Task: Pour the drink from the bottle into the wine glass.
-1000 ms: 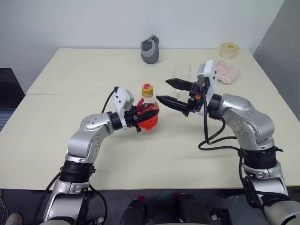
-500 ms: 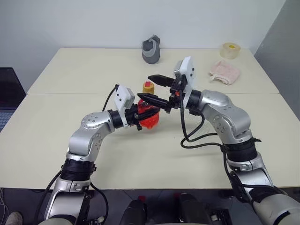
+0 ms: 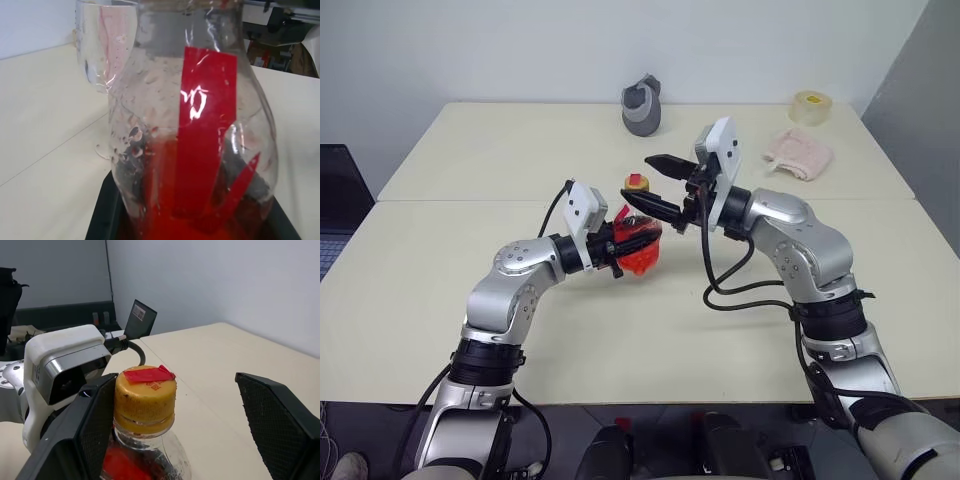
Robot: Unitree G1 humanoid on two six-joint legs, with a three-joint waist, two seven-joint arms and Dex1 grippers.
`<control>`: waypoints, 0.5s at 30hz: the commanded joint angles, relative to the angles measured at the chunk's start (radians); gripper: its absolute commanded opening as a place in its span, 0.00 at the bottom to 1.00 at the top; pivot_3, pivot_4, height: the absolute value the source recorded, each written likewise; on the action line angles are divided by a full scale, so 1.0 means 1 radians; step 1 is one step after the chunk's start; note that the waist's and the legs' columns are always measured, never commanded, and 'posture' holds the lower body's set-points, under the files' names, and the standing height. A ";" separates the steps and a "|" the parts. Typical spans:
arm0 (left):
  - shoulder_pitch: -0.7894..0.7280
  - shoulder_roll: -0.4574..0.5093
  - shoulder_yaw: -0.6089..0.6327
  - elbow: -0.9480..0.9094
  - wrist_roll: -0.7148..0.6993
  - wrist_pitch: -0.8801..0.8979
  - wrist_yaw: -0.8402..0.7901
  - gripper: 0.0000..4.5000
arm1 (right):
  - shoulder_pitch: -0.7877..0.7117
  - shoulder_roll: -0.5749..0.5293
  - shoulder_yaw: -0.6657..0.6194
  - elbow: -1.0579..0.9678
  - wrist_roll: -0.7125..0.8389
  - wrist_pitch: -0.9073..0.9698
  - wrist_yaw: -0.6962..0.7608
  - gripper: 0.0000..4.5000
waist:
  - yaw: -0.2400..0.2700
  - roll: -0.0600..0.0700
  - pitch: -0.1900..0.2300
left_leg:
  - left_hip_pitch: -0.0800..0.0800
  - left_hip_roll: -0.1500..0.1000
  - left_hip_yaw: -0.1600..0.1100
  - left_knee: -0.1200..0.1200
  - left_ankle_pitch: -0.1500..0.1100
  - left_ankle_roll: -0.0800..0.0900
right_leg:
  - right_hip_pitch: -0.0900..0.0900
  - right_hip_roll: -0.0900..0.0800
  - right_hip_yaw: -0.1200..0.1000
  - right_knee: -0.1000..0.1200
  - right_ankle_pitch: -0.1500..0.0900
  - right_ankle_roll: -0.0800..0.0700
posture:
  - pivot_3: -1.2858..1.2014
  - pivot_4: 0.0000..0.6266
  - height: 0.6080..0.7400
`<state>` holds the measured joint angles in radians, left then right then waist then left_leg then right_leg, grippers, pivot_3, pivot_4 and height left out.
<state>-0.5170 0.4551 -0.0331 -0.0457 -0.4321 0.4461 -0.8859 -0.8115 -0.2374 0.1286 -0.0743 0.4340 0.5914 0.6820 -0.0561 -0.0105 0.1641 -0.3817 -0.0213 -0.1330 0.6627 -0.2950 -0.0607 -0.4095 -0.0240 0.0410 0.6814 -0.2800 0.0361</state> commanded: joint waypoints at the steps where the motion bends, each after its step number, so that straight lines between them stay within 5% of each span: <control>1: -0.019 -0.003 0.014 -0.032 -0.010 -0.030 -0.008 0.30 | -0.010 -0.015 -0.036 -0.053 0.011 0.001 -0.011 0.88 | 0.000 0.000 0.000 | 0.000 0.000 0.000 0.000 0.000 0.000 | 0.000 0.000 0.000 0.000 0.000 0.000 | 0.52 0.24 1.00; 15: -0.015 0.000 0.018 -0.036 -0.008 -0.034 -0.012 0.30 | 0.063 -0.168 -0.064 -0.070 -0.006 -0.002 0.034 0.88 | 0.003 0.000 0.000 | 0.000 0.000 0.000 0.000 -0.001 0.001 | 0.000 0.000 0.000 0.000 0.000 0.000 | 0.52 0.24 1.00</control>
<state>-0.5170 0.4487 -0.0336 -0.0360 -0.4271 0.4435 -0.8876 -0.7465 -0.3983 0.0939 -0.1159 0.4181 0.5922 0.7105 -0.0533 -0.0105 0.1641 -0.3820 -0.0219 -0.1325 0.6630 -0.2957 -0.0594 -0.4091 -0.0245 0.0410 0.6810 -0.2800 0.0361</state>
